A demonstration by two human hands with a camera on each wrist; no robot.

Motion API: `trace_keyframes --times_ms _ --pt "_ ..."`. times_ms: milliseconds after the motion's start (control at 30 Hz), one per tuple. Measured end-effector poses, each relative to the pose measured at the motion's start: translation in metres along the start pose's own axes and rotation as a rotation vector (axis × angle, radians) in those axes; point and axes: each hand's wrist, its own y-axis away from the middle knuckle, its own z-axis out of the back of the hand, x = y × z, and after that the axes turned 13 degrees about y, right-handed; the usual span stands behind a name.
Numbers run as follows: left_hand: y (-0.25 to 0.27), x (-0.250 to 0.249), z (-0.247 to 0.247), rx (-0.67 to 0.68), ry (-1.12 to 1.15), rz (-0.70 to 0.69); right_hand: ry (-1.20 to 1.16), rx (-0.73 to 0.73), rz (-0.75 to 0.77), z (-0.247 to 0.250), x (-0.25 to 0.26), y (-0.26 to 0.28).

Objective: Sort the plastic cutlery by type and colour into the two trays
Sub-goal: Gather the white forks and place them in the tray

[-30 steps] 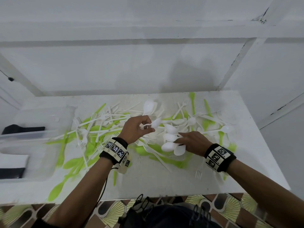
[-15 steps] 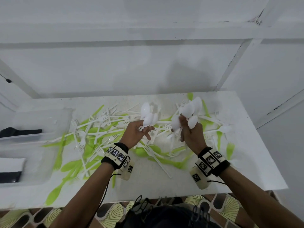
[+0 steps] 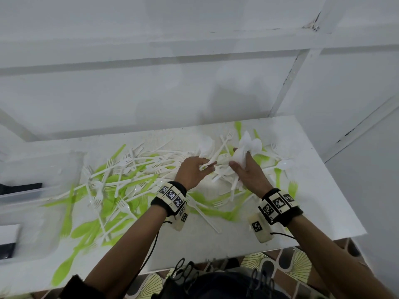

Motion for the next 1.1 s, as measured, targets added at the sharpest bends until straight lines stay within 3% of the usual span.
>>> trace_keyframes --times_ms 100,267,400,567,667,900,1100 --pt "-0.014 -0.005 -0.010 0.066 -0.204 0.035 0.046 -0.051 0.062 0.014 0.002 0.005" --pt "-0.031 -0.018 -0.026 0.124 -0.495 0.027 -0.002 -0.143 -0.027 0.039 -0.001 0.015" --pt "-0.035 -0.022 -0.035 0.129 -0.513 0.059 0.087 -0.173 -0.086 0.042 -0.014 0.020" --pt "-0.037 -0.025 -0.035 -0.096 -0.434 0.084 0.097 -0.024 -0.131 0.040 -0.025 0.011" --pt "-0.039 -0.025 -0.032 -0.051 -0.520 0.101 0.066 0.027 -0.066 0.041 -0.020 0.012" --pt "-0.043 -0.019 -0.033 0.070 -0.672 0.096 0.003 -0.046 0.063 0.033 -0.012 0.007" --pt "-0.043 -0.013 -0.023 0.100 -0.601 0.147 -0.172 -0.090 0.001 0.026 -0.011 0.008"
